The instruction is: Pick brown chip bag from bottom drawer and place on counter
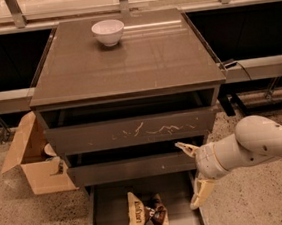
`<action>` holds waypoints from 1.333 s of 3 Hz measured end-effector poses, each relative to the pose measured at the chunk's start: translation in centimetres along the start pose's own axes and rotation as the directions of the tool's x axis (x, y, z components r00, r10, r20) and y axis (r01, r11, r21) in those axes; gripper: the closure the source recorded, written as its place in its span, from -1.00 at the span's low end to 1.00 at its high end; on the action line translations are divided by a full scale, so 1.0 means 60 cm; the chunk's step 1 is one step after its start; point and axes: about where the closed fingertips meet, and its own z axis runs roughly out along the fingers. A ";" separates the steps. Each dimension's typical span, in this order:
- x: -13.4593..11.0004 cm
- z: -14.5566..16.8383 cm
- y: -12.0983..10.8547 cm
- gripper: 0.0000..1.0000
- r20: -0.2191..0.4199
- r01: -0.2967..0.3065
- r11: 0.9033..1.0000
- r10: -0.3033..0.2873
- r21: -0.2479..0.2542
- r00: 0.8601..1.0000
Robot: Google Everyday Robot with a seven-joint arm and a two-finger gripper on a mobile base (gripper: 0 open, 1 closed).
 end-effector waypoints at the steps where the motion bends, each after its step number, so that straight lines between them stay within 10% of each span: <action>1: 0.026 0.037 -0.005 -1.00 0.035 0.008 1.000 -0.007 -0.023 0.999; 4: 0.134 0.220 -0.011 -1.00 0.186 0.072 0.994 -0.055 -0.086 0.981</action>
Offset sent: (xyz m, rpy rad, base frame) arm 0.0366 0.0164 -0.1309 0.1076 0.0047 0.1322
